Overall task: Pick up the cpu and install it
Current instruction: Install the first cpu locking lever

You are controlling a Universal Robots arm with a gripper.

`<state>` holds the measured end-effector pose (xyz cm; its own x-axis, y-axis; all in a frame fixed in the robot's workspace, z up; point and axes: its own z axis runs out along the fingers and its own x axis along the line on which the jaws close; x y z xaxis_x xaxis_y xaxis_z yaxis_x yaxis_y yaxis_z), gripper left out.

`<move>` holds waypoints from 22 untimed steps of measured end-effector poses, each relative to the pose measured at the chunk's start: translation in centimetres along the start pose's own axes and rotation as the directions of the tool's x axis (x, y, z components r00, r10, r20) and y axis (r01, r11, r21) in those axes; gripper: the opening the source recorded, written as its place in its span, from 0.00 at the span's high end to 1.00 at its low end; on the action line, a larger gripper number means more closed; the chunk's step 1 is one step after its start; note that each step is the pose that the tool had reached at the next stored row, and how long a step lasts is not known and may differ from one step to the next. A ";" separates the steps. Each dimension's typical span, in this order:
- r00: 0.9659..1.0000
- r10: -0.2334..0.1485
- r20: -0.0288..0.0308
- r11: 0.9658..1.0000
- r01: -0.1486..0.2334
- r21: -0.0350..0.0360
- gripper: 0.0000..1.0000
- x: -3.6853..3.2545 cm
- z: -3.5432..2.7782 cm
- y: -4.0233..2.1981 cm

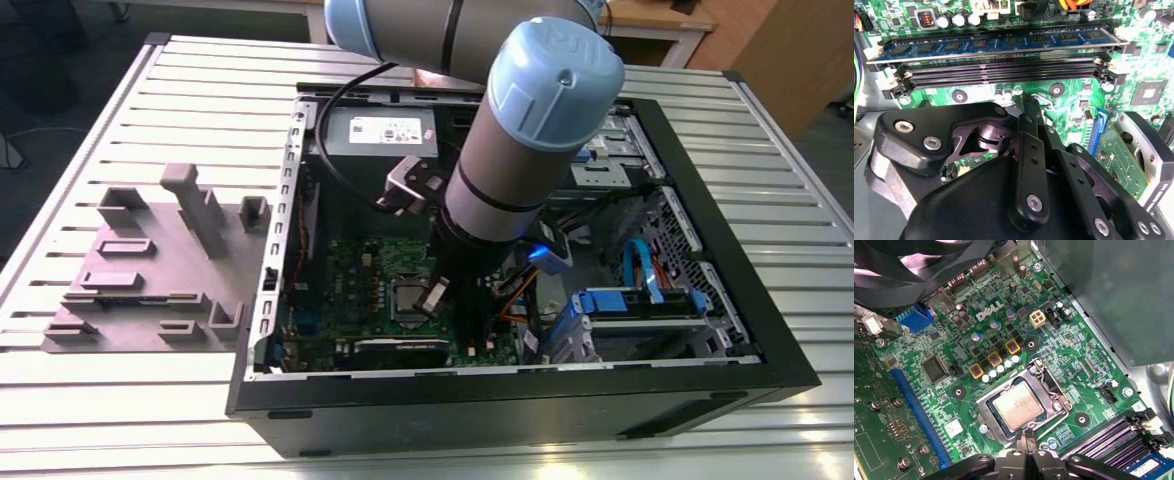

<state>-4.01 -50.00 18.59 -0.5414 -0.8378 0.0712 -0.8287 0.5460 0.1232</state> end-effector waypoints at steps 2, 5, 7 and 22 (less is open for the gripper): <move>1.000 0.000 0.000 1.000 0.000 0.000 0.90 -0.02 0.00 -0.04; 1.000 -0.001 0.000 1.000 0.001 0.000 0.90 -0.12 0.00 -0.19; 1.000 -0.001 0.001 1.000 0.001 0.000 0.90 -0.13 0.00 -0.21; 1.000 -0.001 0.001 1.000 0.001 0.000 0.90 0.35 0.00 -0.51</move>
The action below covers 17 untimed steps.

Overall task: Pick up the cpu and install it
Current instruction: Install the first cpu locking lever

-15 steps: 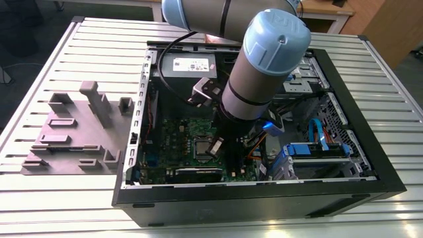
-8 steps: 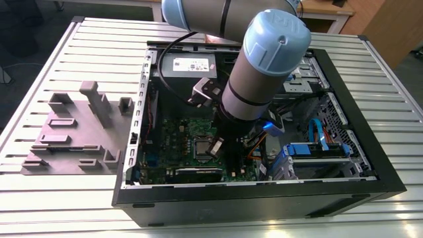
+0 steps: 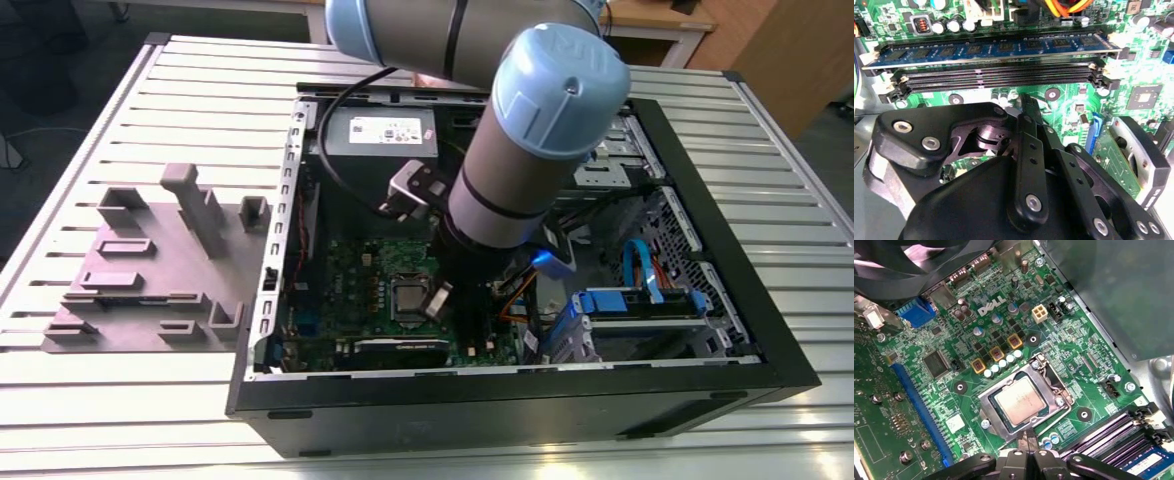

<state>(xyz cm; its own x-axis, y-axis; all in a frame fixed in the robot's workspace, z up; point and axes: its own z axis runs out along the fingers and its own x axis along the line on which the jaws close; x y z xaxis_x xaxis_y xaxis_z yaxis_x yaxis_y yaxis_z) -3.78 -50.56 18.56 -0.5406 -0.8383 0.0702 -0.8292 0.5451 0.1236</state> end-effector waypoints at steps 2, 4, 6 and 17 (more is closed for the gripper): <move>1.000 0.000 0.000 1.000 0.000 0.000 0.90 0.09 0.00 -0.05; 1.000 0.000 0.000 1.000 0.000 0.000 0.90 0.15 -0.01 -0.09; 1.000 0.000 0.000 1.000 0.000 0.000 0.90 0.17 -0.01 -0.10; 1.000 0.000 0.000 1.000 0.000 0.000 0.90 0.32 -2.15 0.17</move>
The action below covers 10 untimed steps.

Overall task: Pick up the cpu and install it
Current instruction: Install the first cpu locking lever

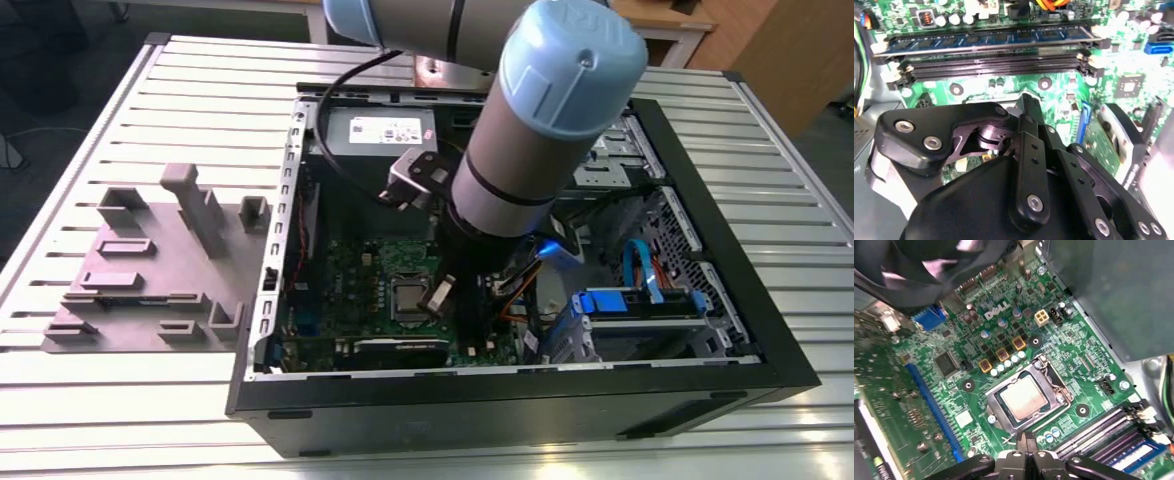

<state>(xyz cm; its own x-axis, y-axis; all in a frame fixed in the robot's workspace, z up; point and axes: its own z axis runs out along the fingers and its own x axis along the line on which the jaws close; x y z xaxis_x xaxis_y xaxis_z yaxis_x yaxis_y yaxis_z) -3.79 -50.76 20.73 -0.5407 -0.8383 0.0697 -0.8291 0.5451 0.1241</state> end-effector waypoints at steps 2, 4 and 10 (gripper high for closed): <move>1.000 0.000 0.000 1.000 0.000 0.000 0.90 0.03 -0.41 0.05; 1.000 0.000 0.000 1.000 0.000 0.000 0.90 0.03 -0.53 0.07; 1.000 0.000 0.003 1.000 0.000 0.004 0.90 0.56 -0.40 0.86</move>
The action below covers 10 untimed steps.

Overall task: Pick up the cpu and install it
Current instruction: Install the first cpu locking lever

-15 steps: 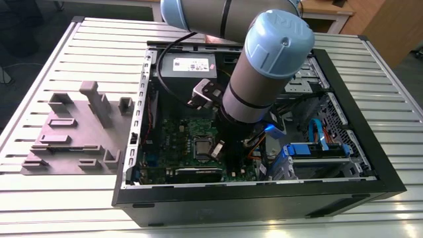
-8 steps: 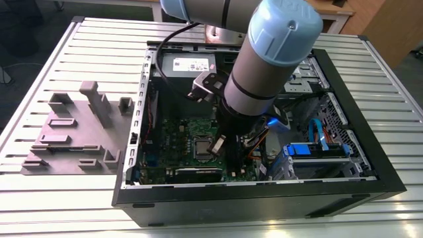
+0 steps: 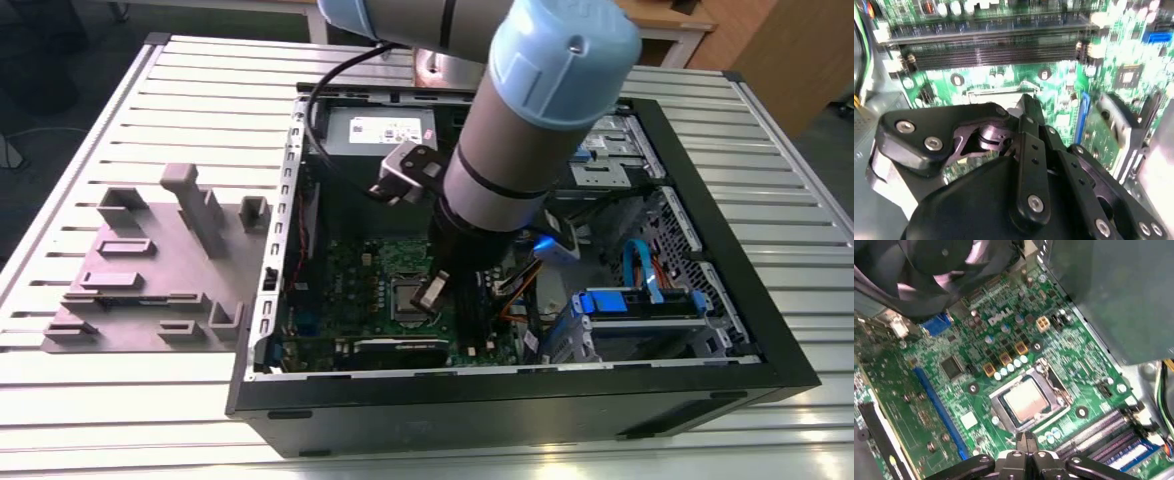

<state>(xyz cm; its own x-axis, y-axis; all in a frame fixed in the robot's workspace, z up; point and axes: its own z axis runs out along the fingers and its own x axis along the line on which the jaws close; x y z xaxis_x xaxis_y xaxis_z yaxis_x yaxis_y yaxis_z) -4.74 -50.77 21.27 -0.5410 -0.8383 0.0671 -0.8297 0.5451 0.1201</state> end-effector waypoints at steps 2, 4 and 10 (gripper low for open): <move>1.000 0.000 0.004 1.000 0.000 0.005 0.90 0.44 0.15 0.69; 1.000 0.000 0.007 1.000 0.000 0.009 0.90 0.89 0.31 1.37; 1.000 0.000 0.012 1.000 0.000 0.013 0.90 1.16 0.19 2.05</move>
<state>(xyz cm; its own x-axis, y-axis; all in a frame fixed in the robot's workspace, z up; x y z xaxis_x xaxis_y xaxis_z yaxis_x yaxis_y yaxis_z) -7.09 -50.62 21.41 -0.5423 -0.8383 0.0557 -0.8315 0.5451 0.1072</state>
